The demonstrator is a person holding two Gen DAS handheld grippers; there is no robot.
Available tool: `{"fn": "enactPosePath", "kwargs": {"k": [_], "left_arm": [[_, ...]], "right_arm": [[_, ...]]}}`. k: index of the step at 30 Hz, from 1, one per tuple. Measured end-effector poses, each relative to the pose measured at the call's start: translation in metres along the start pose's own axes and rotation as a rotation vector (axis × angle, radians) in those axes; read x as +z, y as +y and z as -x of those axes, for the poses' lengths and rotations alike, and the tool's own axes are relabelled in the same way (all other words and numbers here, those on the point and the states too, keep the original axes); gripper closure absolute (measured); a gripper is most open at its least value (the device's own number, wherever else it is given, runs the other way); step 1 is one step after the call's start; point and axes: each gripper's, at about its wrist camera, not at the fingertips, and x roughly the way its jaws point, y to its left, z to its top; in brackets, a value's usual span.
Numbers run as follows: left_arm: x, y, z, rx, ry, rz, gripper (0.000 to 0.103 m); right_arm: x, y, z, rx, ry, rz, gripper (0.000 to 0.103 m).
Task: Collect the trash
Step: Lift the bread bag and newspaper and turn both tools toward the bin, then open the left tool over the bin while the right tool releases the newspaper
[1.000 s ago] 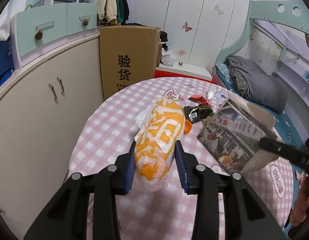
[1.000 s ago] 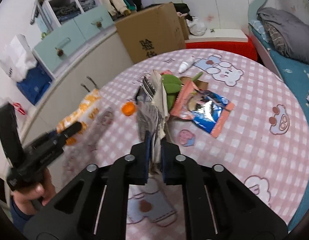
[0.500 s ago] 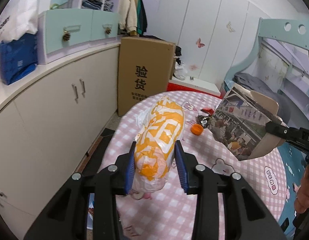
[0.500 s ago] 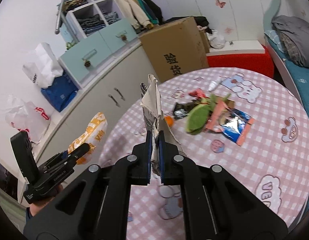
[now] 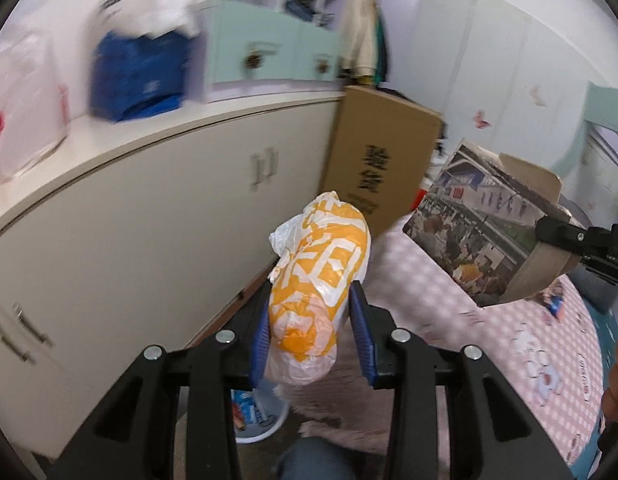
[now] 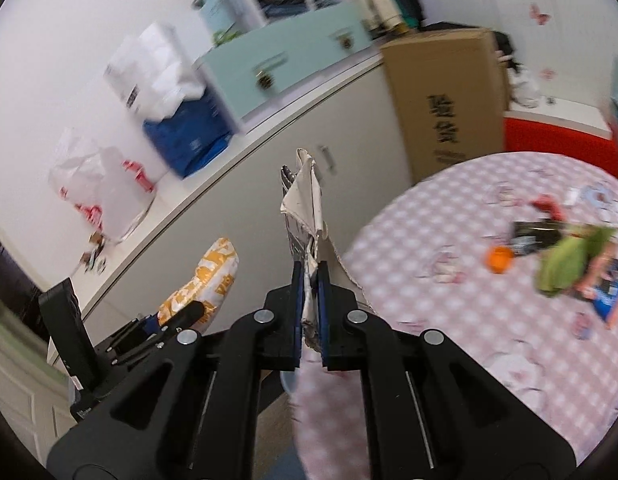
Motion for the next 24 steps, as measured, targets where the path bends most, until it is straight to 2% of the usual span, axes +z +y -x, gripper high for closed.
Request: {"fn": "enactPosePath", "kwargs": {"k": [7, 11, 16, 20, 24], "left_arm": [[-0.025, 0.074, -0.02, 0.097, 0.073, 0.104, 0.067], [-0.043, 0.105, -0.037, 0.119, 0.126, 0.149, 0.067], [-0.061, 0.13, -0.066, 0.118, 0.2, 0.183, 0.067], [-0.067, 0.142, -0.089, 0.111, 0.242, 0.198, 0.067], [-0.071, 0.146, -0.111, 0.066, 0.284, 0.209, 0.066]], "right_arm": [[-0.018, 0.055, -0.095, 0.021, 0.167, 0.069, 0.096], [-0.037, 0.08, -0.142, 0.007, 0.25, 0.112, 0.096], [-0.06, 0.092, -0.196, -0.034, 0.353, 0.132, 0.096], [-0.071, 0.092, -0.221, -0.049, 0.404, 0.127, 0.096], [-0.075, 0.091, -0.244, -0.058, 0.442, 0.114, 0.093]]}}
